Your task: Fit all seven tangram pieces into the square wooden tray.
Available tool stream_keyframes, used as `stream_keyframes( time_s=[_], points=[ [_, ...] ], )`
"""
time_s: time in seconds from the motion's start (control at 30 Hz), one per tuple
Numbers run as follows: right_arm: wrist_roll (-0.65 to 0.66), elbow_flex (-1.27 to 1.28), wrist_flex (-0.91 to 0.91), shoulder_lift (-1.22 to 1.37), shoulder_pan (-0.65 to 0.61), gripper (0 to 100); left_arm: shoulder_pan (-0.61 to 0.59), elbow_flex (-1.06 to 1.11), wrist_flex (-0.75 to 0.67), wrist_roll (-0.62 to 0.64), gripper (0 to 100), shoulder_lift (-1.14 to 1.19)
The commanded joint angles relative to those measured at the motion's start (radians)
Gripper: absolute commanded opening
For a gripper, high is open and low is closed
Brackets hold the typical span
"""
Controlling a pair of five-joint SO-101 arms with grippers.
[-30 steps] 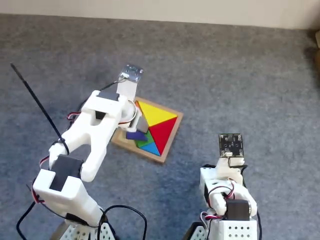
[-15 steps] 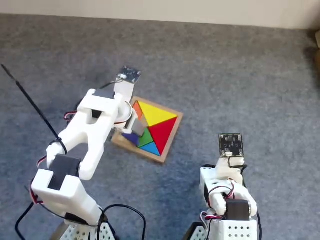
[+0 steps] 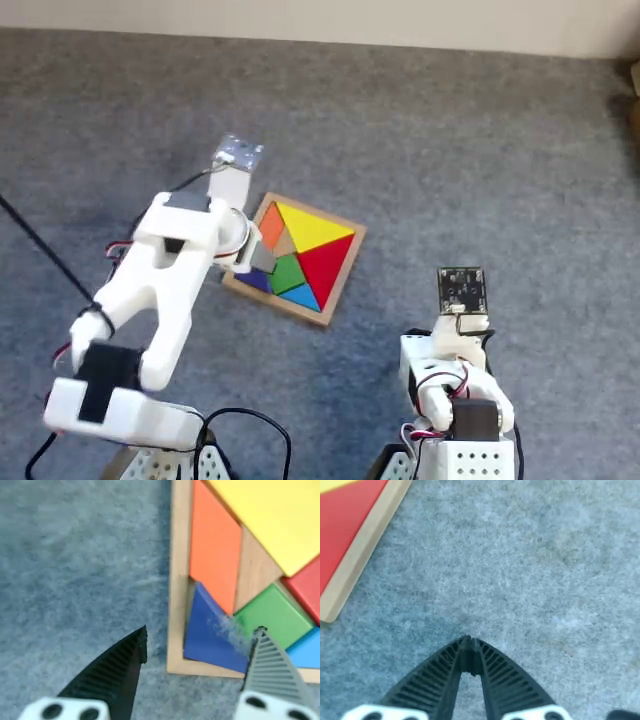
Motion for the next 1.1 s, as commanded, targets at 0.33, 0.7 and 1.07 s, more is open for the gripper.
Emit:
stream_keyframes(
  time_s=[0.33, 0.7, 1.07],
  points=[
    [-0.005, 0.110, -0.004, -0.005, 0.013, 0.5, -0.073, -0.016, -0.083, -0.002, 32, 0.004],
    [-0.005, 0.110, -0.004, -0.005, 0.013, 0.5, -0.104, -0.064, -0.049, 0.000, 32, 0.067],
    [-0.005, 0.110, -0.004, -0.005, 0.013, 0.5, -0.102, 0.085, -0.074, 0.000, 32, -0.134]
  ],
)
